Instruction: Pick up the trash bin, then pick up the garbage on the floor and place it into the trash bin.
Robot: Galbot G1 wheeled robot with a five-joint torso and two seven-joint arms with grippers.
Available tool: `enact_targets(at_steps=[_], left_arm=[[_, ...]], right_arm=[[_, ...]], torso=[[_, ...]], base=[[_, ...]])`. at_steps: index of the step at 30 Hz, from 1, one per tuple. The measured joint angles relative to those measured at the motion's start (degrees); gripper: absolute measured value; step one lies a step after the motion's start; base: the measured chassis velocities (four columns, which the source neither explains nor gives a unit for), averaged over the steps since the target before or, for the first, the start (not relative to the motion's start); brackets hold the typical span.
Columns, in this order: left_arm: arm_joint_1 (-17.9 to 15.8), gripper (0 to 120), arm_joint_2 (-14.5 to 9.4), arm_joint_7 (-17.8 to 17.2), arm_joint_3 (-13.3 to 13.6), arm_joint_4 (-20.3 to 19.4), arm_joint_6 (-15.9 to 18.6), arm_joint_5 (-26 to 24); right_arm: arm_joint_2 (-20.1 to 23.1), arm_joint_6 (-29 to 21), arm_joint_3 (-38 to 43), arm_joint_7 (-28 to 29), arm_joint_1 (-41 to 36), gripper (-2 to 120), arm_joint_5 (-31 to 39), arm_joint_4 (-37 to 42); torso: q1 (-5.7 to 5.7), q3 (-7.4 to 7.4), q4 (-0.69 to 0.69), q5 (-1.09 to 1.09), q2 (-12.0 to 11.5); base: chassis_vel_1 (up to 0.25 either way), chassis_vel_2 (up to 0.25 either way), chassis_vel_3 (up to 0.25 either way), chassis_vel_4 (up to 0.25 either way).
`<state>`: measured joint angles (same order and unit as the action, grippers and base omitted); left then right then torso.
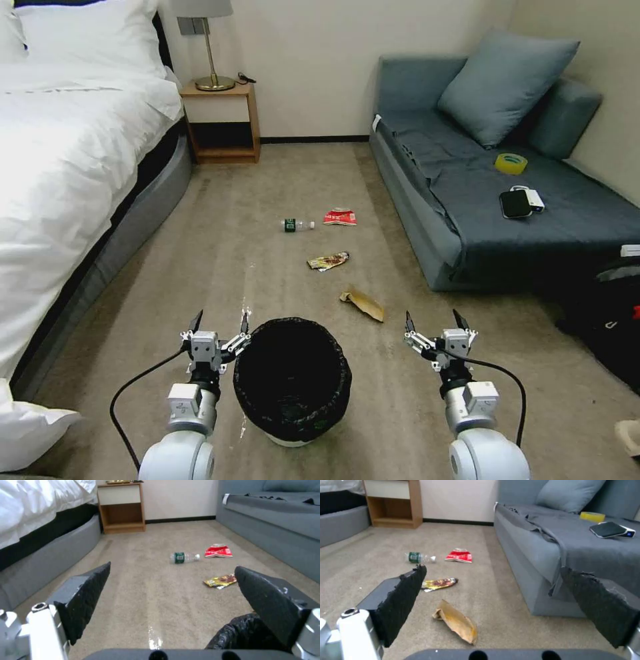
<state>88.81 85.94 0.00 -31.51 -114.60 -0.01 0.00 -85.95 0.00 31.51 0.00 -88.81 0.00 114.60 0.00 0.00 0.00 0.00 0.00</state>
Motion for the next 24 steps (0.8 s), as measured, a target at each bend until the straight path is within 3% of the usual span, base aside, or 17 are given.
enact_targets(at_steps=[24], left_arm=[[0.0,100,0.0,0.0,0.0,0.0,0.0,0.0]], right_arm=[[0.0,0.0,0.0,0.0,0.0,100,0.0,0.0]], torso=[[0.00,0.00,0.00,0.00,0.0]], base=[[0.000,0.000,0.000,0.000]])
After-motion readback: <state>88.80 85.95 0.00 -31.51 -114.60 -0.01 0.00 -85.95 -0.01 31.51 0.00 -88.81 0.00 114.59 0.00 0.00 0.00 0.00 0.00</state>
